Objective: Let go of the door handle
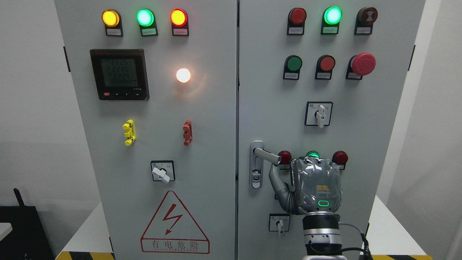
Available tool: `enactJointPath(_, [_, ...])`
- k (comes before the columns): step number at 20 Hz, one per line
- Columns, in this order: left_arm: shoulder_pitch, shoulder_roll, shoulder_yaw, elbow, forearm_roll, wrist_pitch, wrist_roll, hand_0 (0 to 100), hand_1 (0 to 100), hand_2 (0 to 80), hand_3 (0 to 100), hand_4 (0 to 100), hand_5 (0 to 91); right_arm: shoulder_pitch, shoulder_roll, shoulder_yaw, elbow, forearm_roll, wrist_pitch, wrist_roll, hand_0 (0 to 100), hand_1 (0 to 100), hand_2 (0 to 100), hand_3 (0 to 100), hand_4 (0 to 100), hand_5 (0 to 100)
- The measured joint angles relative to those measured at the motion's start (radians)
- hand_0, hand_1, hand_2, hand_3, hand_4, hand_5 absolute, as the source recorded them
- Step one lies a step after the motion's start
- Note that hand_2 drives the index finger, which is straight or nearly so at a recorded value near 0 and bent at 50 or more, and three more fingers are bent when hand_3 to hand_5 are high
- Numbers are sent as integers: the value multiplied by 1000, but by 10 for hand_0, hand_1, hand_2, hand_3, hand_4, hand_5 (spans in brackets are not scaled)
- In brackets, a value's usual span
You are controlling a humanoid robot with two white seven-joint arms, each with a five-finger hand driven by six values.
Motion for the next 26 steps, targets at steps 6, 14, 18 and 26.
enactJointPath(6, [0,0,0,0,0,0,0,120,389,0,0,0,0,-1,0,-1,0,0,-1,0,575,1,974,1000,923,1000])
enactJointPath(14, [0,0,0,0,0,0,0,120,389,0,0,0,0,-1,0,-2,0,0,-1,0,575,1,973,1000,924,1000])
enactJointPath(18, [0,0,0,0,0,0,0,120,389,0,0,0,0,1,0,-2,0,-7,-1,0,575,1,975,1000,923,1000])
enactJointPath(26, [0,0,0,0,0,0,0,120,389,0,0,0,0,15,0,0,-6,-15,-6,-4,580,0,973,1000,923,1000])
